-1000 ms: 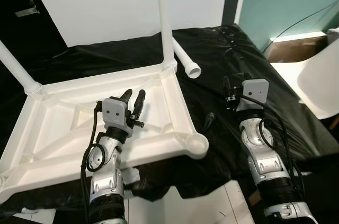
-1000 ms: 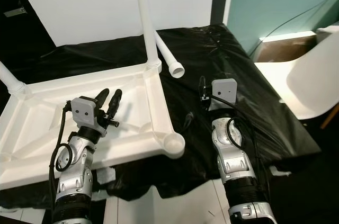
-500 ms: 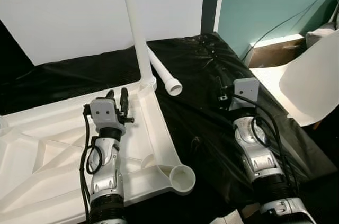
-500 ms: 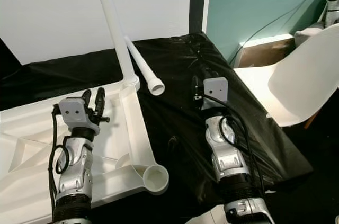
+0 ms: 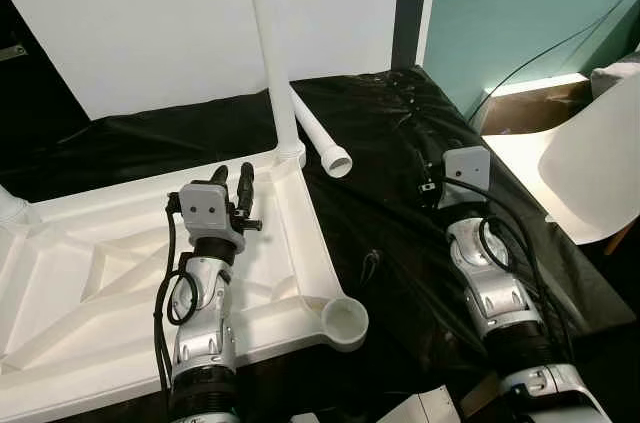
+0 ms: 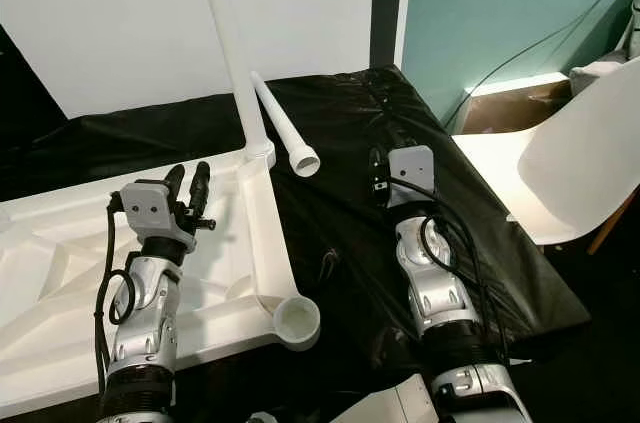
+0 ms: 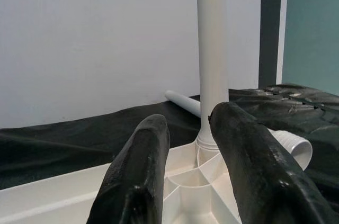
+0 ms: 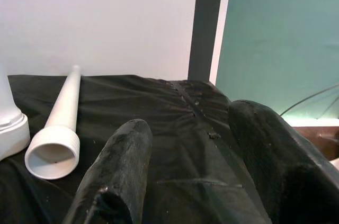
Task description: Building children table
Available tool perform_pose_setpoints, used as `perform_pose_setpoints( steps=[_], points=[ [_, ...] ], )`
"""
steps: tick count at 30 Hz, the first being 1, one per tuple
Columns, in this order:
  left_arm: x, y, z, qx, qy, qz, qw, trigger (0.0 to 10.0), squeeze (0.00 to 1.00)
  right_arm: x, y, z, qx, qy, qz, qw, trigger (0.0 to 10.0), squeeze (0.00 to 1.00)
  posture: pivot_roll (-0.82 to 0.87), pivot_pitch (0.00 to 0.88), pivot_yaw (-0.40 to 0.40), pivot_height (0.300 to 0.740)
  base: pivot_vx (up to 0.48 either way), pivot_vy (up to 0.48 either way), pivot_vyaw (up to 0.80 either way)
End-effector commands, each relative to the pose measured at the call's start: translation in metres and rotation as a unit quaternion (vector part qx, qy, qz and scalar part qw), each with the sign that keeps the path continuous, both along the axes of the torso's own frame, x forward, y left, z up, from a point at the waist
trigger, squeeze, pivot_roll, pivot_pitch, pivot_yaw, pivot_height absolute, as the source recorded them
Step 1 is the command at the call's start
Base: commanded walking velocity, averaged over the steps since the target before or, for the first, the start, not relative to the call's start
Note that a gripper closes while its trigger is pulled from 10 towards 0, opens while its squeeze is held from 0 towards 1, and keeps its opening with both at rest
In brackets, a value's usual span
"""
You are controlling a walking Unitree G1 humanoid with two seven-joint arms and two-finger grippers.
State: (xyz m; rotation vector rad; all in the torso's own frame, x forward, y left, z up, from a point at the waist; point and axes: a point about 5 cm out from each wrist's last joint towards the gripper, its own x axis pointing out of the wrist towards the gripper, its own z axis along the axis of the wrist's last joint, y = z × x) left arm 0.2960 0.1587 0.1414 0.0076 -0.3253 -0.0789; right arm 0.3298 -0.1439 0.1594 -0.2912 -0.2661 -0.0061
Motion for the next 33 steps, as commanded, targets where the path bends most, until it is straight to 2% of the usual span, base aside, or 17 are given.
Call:
perform_pose_setpoints(
  steps=[1,13,19,21,23,28,33],
  points=[
    [-0.005,0.0,-0.009,-0.009,0.016,0.023,1.0,10.0,0.0,0.002,0.003,-0.002,-0.006,0.009,0.006,1.0,10.0,0.0,-0.07,0.0,0.081,0.74,0.0,0.0,0.0],
    [-0.007,0.004,-0.009,0.0,0.02,0.031,0.999,10.0,0.0,0.001,0.01,-0.008,-0.003,0.024,0.024,0.999,10.0,0.0,-0.05,0.0,0.095,0.74,0.0,0.0,0.0],
    [-0.008,0.006,-0.004,0.006,0.017,0.034,0.999,10.0,0.0,0.007,0.013,-0.004,-0.03,0.032,0.059,0.997,10.0,0.0,-0.04,0.005,0.113,0.74,0.0,0.0,0.0],
    [-0.011,0.008,-0.003,0.008,0.018,0.034,0.999,10.0,0.0,0.009,0.014,-0.004,-0.045,0.04,0.068,0.996,10.0,0.0,-0.03,0.038,0.13,0.74,0.0,0.0,0.0],
    [-0.02,0.013,-0.004,0.019,0.026,0.03,0.999,10.0,0.0,0.014,0.016,-0.006,-0.075,0.057,0.082,0.992,10.0,0.0,-0.02,0.063,0.128,0.74,0.0,0.0,0.0],
    [-0.024,0.018,-0.007,0.027,0.031,0.035,0.999,10.0,0.0,0.016,0.016,-0.005,-0.074,0.058,0.081,0.992,10.0,0.0,0.0,0.076,0.12,0.74,0.0,0.0,0.0],
    [-0.03,0.026,-0.001,0.027,0.022,0.058,0.998,10.0,0.0,0.016,0.019,-0.006,-0.085,0.06,0.094,0.99,10.0,0.0,0.04,0.097,0.108,0.74,0.0,0.0,0.0]
  ],
)
